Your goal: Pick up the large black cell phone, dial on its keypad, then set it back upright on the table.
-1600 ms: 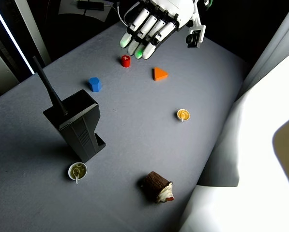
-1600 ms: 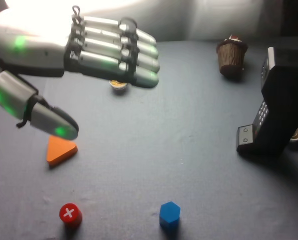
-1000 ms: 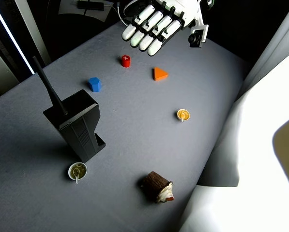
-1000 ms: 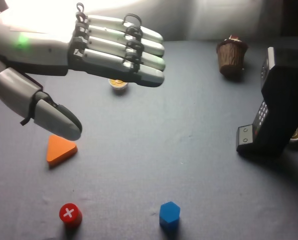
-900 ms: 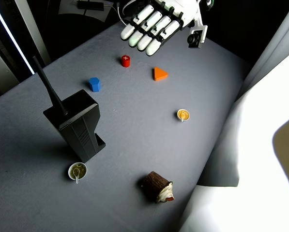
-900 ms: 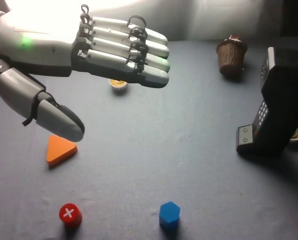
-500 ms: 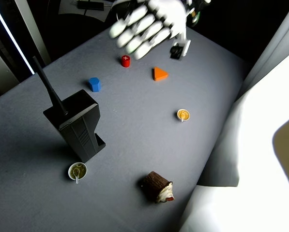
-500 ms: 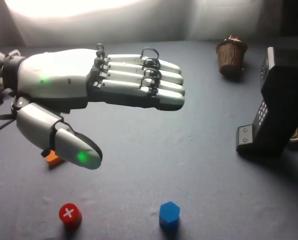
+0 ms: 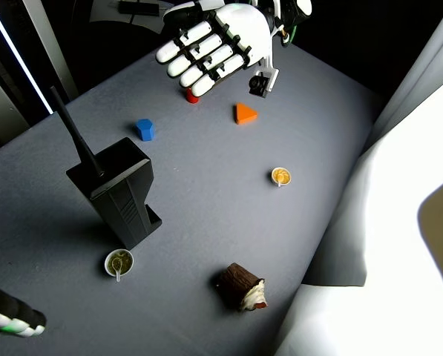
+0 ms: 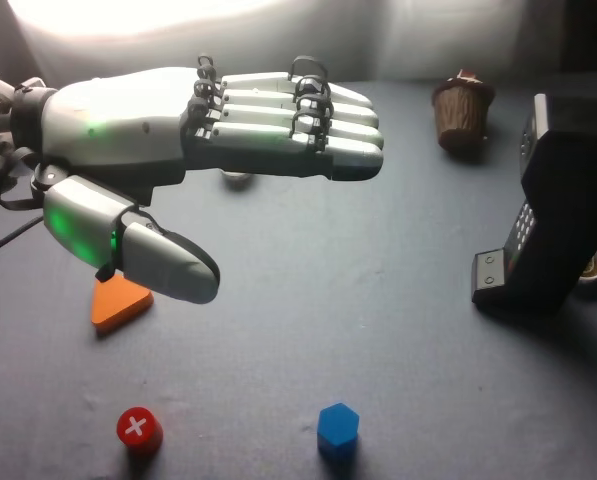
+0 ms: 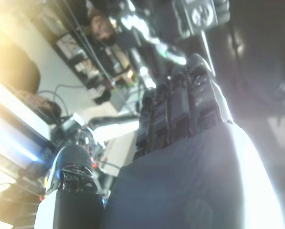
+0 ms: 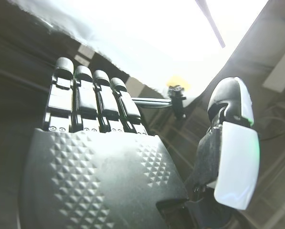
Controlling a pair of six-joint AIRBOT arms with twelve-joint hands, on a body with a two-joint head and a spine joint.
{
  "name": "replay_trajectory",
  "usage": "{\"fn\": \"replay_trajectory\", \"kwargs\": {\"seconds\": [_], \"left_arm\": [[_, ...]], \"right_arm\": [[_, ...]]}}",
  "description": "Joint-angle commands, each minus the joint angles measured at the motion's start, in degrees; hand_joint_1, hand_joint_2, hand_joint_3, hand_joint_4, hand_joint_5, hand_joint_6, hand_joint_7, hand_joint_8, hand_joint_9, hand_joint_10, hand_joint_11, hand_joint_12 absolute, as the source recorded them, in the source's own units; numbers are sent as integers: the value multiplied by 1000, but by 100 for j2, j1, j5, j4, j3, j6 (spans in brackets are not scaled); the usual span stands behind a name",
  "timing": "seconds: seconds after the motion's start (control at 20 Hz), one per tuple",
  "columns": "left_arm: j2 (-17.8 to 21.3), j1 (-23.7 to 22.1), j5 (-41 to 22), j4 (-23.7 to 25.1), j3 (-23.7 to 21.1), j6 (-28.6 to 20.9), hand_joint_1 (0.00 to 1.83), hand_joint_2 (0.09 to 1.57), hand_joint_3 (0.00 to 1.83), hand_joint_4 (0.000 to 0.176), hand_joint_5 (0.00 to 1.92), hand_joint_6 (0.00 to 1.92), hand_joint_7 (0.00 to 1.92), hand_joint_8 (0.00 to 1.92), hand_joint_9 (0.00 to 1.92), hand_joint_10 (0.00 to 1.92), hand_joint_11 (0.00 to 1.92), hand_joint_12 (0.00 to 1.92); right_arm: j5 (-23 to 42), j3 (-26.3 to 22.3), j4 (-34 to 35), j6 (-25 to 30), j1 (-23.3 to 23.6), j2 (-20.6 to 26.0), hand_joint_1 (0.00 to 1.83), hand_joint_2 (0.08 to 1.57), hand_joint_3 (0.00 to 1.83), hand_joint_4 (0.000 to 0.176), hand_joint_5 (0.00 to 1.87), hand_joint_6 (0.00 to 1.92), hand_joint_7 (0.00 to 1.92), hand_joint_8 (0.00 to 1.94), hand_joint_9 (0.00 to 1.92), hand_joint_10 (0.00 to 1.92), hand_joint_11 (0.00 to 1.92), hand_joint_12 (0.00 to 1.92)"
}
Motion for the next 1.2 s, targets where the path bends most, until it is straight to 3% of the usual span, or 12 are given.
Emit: {"fn": "replay_trajectory", "kwargs": {"seconds": [0.0, 0.4, 0.6, 0.75, 0.85, 1.0, 1.15], "left_arm": [[2, -159, -432, -353, 16, -34, 0, 1183, 0, 4, 123, 2, 162, 1, 114, 1, 0, 308], [-60, -255, -431, -228, 97, -157, 0, 1195, 3, 5, 115, 4, 127, 4, 84, 9, 0, 216], [-100, -252, -580, -217, 96, -173, 0, 1195, 0, 2, 138, 4, 169, 6, 124, 10, 0, 439], [-110, -235, -649, -193, 66, -93, 0, 1200, 1, 3, 135, 0, 175, 1, 131, 3, 0, 368], [-108, -266, -686, -209, 34, -52, 0, 1193, 0, 2, 137, 0, 186, 2, 145, 5, 0, 425], [-179, -404, -799, 68, -22, -52, 0, 1197, 0, 3, 130, 1, 176, 2, 138, 2, 0, 465], [-116, -511, -445, 470, -196, 192, 0, 1198, 1, 1, 131, 1, 175, 1, 129, 1, 0, 453]], "right_arm": [[633, 71, 42, 37, 95, 12, 525, 918, 0, 0, 0, 0, 0, 0, 0, 0, 0, 95], [349, 364, -202, 12, 506, -315, 675, 993, 22, 0, 0, 0, 0, 0, 0, 0, 0, 0], [295, 524, -227, 13, 613, -452, 835, 1019, 16, 0, 0, 0, 0, 0, 0, 0, 0, 0], [236, 666, -273, 14, 779, -622, 946, 1002, 2, 0, 0, 0, 0, 0, 0, 0, 0, 0], [181, 740, -280, 20, 929, -730, 972, 1005, 3, 0, 0, 0, 0, 0, 0, 0, 0, 0], [178, 732, -280, 20, 1062, -815, 981, 1005, 2, 0, 0, 0, 0, 0, 0, 0, 0, 0], [163, 712, -280, 20, 1142, -908, 940, 971, 0, 0, 0, 0, 0, 0, 0, 0, 0, 0]]}}
